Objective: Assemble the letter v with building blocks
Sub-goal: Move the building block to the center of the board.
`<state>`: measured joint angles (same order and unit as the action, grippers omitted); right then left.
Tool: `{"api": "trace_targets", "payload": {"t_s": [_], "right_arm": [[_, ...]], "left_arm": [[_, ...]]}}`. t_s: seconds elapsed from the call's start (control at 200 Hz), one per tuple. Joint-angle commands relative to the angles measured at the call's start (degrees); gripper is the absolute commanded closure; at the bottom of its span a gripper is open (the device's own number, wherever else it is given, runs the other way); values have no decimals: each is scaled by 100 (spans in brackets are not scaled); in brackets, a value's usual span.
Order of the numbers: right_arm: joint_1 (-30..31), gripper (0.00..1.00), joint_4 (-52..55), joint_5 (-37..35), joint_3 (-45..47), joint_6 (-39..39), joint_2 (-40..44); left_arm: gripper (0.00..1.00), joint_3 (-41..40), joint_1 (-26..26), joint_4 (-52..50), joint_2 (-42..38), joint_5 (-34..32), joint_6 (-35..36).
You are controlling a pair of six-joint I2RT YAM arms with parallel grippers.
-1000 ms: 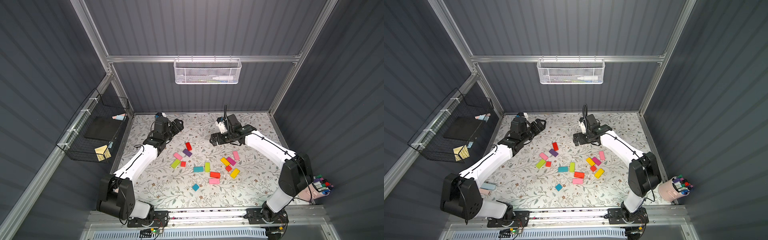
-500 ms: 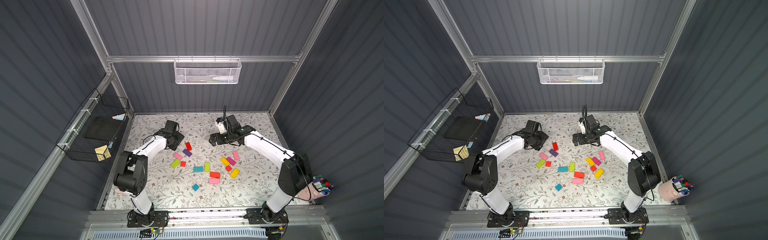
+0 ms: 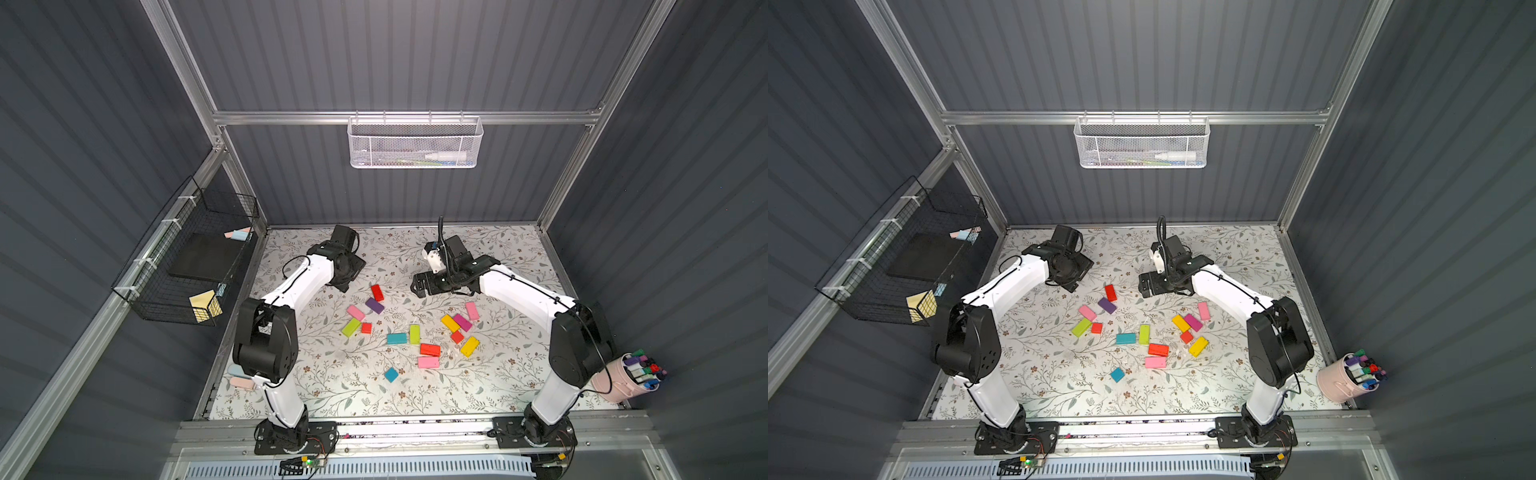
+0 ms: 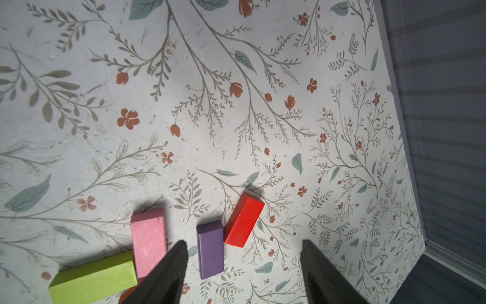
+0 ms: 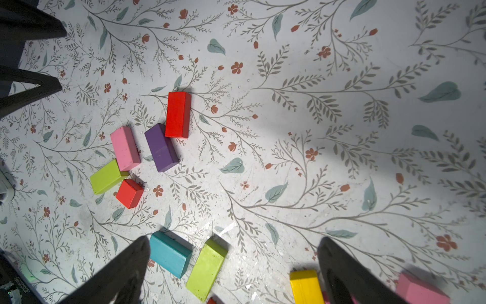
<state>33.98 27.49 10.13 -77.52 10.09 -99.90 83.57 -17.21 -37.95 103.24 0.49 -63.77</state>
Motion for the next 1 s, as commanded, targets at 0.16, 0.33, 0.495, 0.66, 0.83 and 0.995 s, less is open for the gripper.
{"api": "trace_targets", "payload": {"t_s": [0.16,0.33,0.495,0.66,0.83,0.995], "right_arm": [[104,1,-120,76,168,113,-72],[194,1,-285,32,174,72,-178],[215,1,-309,15,167,89,-241],[231,1,-306,28,184,108,-269],[233,1,-259,-70,252,84,-223],[235,1,-233,-73,274,112,-247]], "left_arm": [[33,-445,-59,-320,76,-76,10],[35,-910,-216,-125,26,4,-80],[35,-1091,-406,-20,53,-20,-136],[35,-1034,-418,46,157,-208,-119],[35,-1080,-423,-25,218,-257,-22],[37,-1213,-441,-43,202,-256,44]]}}
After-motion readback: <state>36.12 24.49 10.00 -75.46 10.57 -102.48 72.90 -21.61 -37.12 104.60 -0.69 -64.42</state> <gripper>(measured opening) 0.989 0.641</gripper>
